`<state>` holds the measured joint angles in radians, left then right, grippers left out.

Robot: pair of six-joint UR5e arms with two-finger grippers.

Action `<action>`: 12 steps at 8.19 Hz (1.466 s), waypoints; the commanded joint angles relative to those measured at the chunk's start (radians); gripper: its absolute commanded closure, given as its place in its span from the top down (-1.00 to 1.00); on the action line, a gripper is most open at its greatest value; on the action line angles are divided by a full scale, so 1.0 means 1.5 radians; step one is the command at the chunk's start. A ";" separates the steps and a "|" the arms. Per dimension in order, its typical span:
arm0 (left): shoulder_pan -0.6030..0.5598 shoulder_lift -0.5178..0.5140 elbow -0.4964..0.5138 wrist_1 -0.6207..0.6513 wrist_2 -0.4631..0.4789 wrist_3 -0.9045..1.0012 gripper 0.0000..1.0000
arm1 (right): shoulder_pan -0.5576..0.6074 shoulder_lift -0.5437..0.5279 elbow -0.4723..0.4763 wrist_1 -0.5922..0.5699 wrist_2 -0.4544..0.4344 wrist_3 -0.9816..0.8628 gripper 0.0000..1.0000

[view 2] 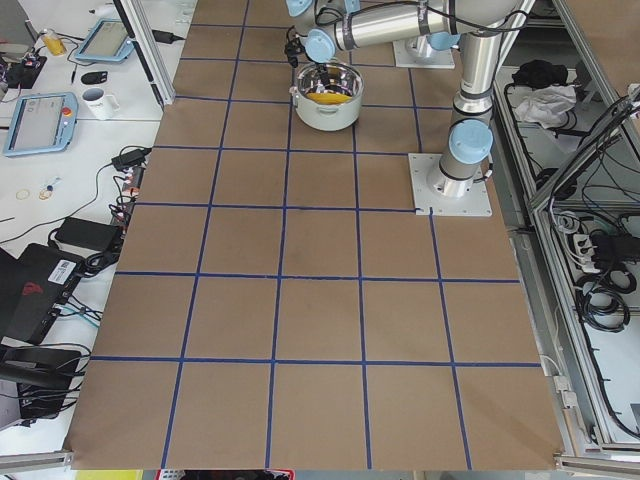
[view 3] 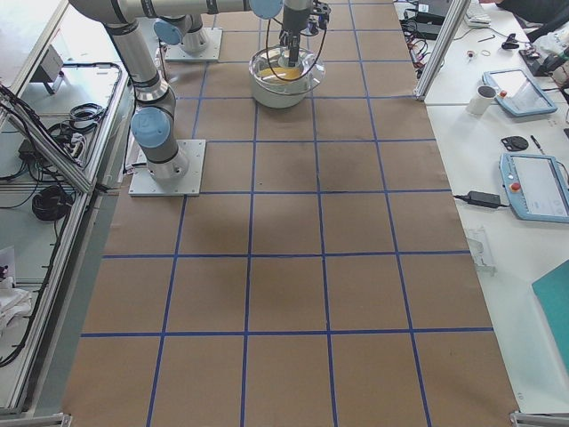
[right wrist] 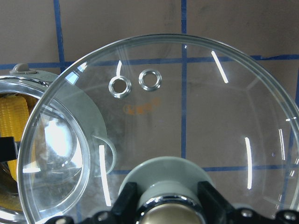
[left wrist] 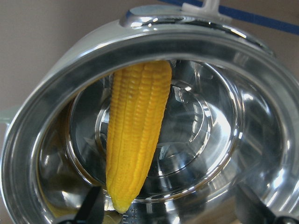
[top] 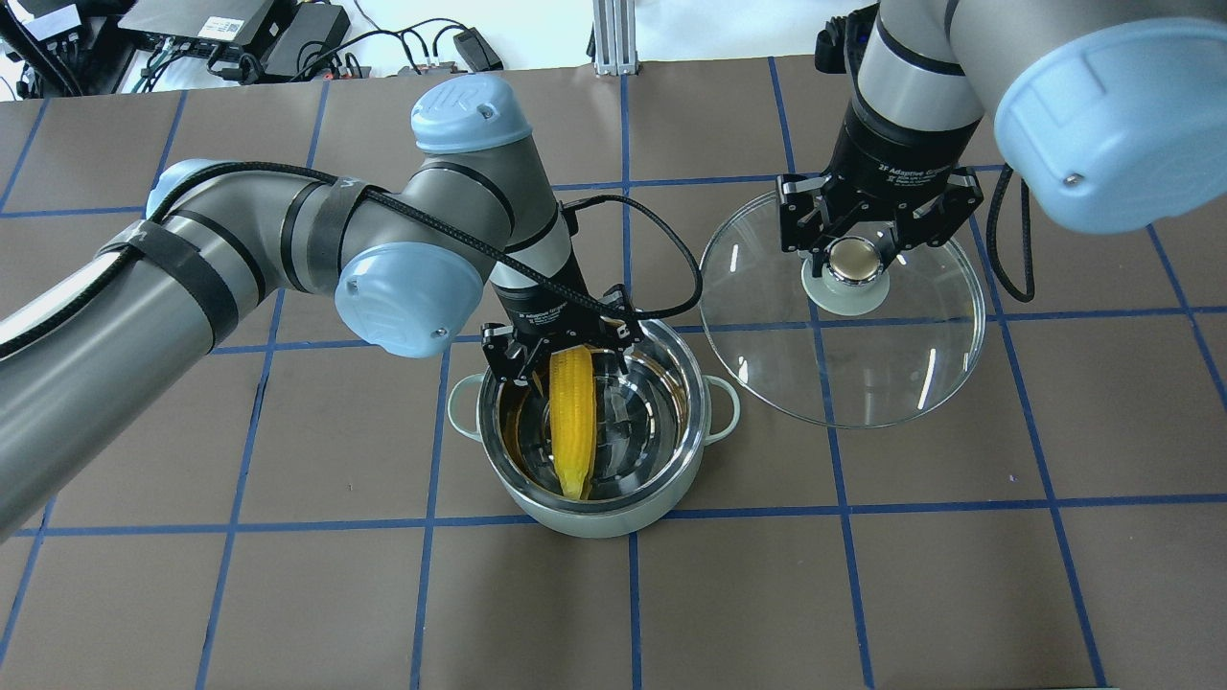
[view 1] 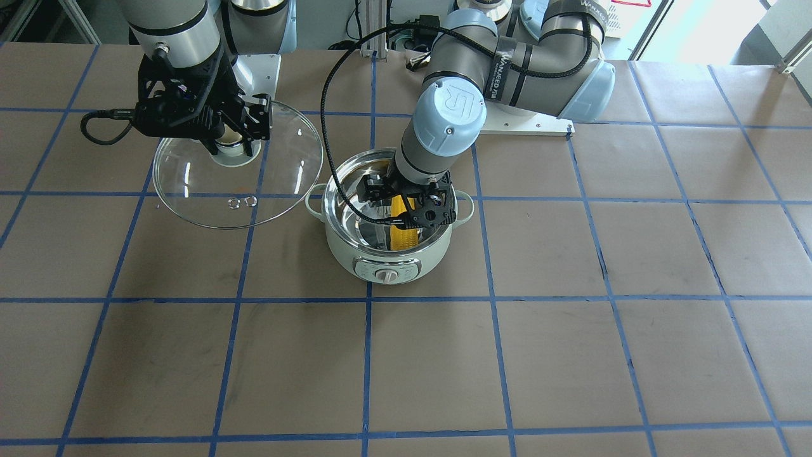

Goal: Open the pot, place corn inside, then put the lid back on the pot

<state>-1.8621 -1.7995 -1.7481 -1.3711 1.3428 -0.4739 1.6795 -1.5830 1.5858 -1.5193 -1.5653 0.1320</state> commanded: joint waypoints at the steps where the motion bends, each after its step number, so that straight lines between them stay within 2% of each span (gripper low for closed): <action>1: 0.008 0.017 0.007 -0.010 0.001 0.028 1.00 | 0.010 0.003 0.002 -0.003 0.005 0.011 -1.00; 2: 0.018 0.044 0.032 -0.025 -0.002 0.053 1.00 | 0.043 0.010 0.000 -0.015 0.000 0.028 -1.00; 4: 0.075 0.078 0.132 -0.171 0.009 0.220 1.00 | 0.125 0.040 0.000 -0.068 -0.005 0.107 -1.00; 6: 0.242 0.078 0.275 -0.300 0.046 0.280 1.00 | 0.149 0.056 0.000 -0.075 -0.019 0.152 -1.00; 7: 0.300 0.084 0.320 -0.347 0.090 0.296 1.00 | 0.168 0.070 0.000 -0.089 -0.017 0.178 -1.00; 9: 0.306 0.099 0.339 -0.349 0.127 0.311 1.00 | 0.255 0.122 -0.001 -0.144 -0.018 0.270 -1.00; 12: 0.290 0.084 0.340 -0.309 0.125 0.303 1.00 | 0.274 0.164 0.007 -0.161 -0.015 0.309 -1.00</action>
<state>-1.4083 -1.6657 -1.2405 -1.8618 1.5248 -0.0197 2.0744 -1.3669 1.5871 -1.7481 -1.5922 0.5574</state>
